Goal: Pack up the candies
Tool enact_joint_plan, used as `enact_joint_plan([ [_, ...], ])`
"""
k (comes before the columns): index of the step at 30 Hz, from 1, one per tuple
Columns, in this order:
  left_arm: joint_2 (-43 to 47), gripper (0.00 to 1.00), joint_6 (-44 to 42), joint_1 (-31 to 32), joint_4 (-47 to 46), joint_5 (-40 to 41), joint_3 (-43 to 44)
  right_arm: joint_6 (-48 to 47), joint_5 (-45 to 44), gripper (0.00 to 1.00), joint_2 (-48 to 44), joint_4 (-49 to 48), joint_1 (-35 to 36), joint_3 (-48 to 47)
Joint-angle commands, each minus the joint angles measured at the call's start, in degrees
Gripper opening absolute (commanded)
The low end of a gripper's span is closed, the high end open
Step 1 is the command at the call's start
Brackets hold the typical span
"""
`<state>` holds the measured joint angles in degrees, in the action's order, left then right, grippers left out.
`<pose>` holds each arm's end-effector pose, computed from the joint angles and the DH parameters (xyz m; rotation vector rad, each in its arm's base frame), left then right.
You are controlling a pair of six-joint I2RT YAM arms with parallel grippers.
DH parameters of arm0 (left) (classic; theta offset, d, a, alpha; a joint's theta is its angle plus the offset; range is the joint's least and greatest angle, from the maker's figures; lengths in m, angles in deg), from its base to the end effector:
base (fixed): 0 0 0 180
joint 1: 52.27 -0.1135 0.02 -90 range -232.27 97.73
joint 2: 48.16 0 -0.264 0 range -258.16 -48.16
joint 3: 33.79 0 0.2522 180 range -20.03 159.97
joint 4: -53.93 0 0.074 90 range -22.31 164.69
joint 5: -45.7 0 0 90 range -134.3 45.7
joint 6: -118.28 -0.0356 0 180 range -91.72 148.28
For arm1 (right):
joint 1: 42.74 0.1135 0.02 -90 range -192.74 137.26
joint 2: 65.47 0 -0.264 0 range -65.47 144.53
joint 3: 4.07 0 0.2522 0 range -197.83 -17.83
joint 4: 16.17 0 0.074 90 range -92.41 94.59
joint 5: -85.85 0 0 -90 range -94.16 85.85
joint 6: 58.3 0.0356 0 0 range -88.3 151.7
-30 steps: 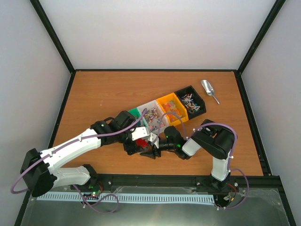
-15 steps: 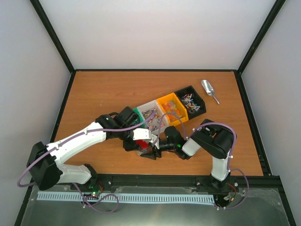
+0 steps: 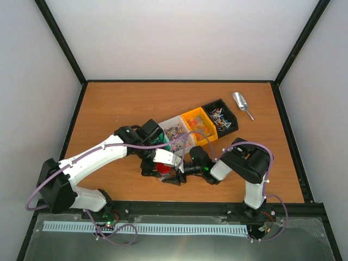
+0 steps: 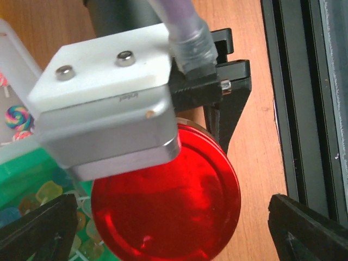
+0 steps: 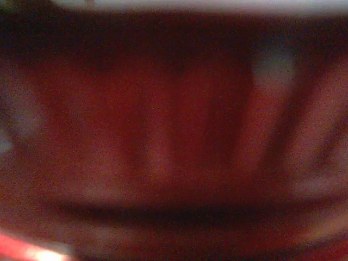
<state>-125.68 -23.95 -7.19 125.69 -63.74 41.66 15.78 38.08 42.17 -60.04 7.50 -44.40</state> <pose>0.1646 -0.1818 0.2588 2.1513 1.8020 -0.4548 0.1667 0.2377 0.0925 -1.4957 1.3800 1.1099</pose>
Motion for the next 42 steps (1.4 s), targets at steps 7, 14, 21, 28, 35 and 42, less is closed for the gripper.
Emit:
enact_joint_plan([
  [7,10.4,1.0,24.4,-0.7,-5.8,-0.7,-5.4,2.2,-4.8,0.51,1.8,0.6,-0.1,-0.3],
  [14,10.9,0.94,30.3,-0.3,-13.5,0.0,-9.0,4.7,-7.9,0.5,2.5,1.0,-0.1,-1.4],
  [21,11.8,0.9,32.1,0.1,-17.5,5.4,-12.2,5.0,-8.2,0.5,3.5,0.8,0.2,-1.4],
  [28,11.8,0.87,32.7,0.2,-18.1,7.3,-11.7,4.7,-8.8,0.5,3.6,0.7,0.9,-1.5],
  [35,11.3,0.86,33.9,0.2,-18.4,6.3,-11.1,4.5,-8.9,0.5,3.7,1.2,1.1,-1.6],
  [42,11.4,0.71,30.4,0.2,-17.2,3.0,-11.8,3.4,-7.4,0.49,4.1,1.5,1.1,-1.6],
])
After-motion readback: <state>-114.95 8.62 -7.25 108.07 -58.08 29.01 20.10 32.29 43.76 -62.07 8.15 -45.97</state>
